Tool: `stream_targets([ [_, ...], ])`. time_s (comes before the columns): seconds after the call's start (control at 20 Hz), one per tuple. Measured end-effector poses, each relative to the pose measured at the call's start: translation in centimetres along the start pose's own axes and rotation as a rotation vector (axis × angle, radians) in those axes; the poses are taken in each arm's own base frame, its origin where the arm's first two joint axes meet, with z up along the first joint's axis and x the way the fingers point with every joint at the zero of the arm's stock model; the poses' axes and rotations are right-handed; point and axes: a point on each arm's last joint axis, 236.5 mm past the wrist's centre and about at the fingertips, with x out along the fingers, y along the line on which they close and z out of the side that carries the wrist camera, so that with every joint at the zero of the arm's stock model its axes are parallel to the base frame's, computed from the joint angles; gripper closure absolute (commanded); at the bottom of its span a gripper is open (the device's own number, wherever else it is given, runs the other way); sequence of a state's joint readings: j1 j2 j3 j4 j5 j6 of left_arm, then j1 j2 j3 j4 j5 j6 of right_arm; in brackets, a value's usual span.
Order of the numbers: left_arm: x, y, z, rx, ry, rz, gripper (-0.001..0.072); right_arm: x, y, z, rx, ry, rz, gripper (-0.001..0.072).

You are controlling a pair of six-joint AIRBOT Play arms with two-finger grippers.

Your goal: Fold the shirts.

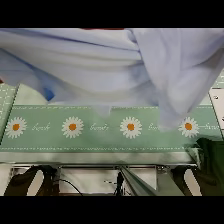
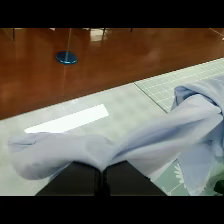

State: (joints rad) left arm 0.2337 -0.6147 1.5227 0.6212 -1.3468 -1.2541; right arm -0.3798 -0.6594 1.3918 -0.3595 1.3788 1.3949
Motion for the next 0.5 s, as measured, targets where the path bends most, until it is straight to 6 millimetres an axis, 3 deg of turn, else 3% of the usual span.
stream_targets([
  [0.1, -1.5, -1.4, 0.8, 0.045, 0.004, 0.023, 0.0679, -0.8, 1.8, 0.0, -0.026, 0.013, -0.012, 0.0689],
  [0.25, -3.9, -2.8, 0.3, 0.080, 0.059, 0.086, 0.0678, -2.1, 3.1, -1.6, -0.038, 0.091, -0.069, 0.0689],
  [0.5, -6.2, -3.3, -3.6, -0.025, 0.231, 0.156, 0.0679, -4.2, 0.8, -6.4, 0.051, 0.290, -0.248, 0.0690],
])
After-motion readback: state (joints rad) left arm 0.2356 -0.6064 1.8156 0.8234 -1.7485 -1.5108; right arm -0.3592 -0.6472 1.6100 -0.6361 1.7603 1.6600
